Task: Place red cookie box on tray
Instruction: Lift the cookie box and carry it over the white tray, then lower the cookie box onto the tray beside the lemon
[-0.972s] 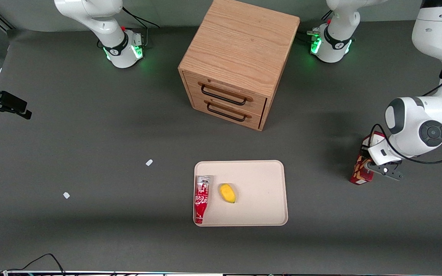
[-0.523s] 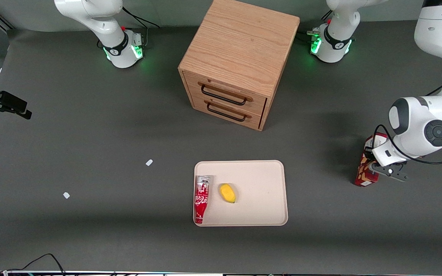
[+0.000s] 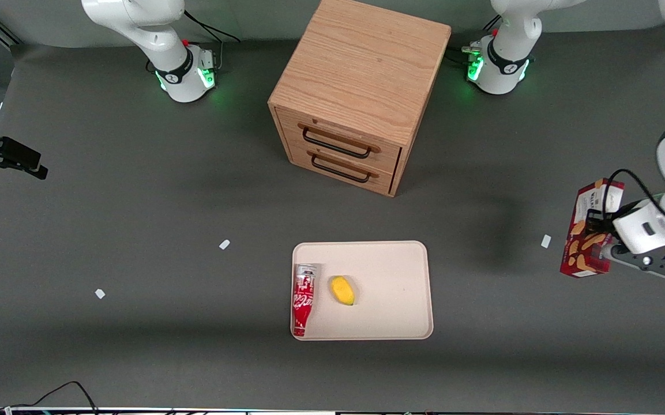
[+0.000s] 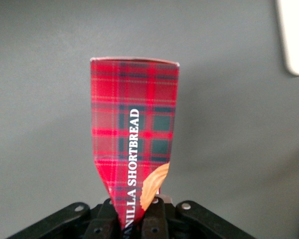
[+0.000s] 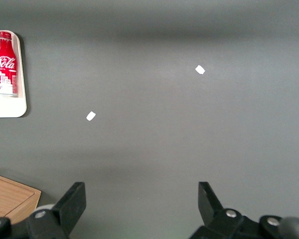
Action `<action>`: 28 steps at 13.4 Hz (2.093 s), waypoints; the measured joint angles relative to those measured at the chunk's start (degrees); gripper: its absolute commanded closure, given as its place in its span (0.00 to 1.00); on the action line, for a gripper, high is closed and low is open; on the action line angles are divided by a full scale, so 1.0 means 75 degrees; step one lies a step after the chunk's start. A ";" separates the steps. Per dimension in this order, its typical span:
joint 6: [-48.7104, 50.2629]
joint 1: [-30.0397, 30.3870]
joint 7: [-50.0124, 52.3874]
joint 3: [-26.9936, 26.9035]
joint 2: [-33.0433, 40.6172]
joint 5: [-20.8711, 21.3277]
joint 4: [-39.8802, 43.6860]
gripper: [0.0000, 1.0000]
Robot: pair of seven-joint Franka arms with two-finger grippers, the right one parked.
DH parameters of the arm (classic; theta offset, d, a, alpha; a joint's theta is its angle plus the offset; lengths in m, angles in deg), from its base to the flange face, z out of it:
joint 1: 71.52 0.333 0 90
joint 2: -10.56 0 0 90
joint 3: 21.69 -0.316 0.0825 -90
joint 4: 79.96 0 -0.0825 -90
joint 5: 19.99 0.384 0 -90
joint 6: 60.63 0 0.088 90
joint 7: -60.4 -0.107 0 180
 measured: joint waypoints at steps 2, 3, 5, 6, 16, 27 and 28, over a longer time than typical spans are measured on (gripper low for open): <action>0.0821 -0.0253 0.0586 0.0063 0.0009 -0.0232 0.0884 1.00; 0.1047 -0.0370 0.1015 0.0190 0.0002 -0.0288 0.1205 1.00; 0.1161 -0.0498 0.2158 0.0676 -0.0078 -0.0313 0.1566 1.00; 0.1144 -0.0568 0.2728 0.0922 -0.0196 -0.0319 0.1697 1.00; -0.1496 -0.2509 0.6299 0.1226 -0.3012 -0.0018 0.2501 1.00; -0.3050 -0.2856 0.6337 0.1085 -0.4467 0.0649 0.2523 0.61; -0.3058 -0.2874 0.6337 0.1072 -0.4467 0.0655 0.2526 0.01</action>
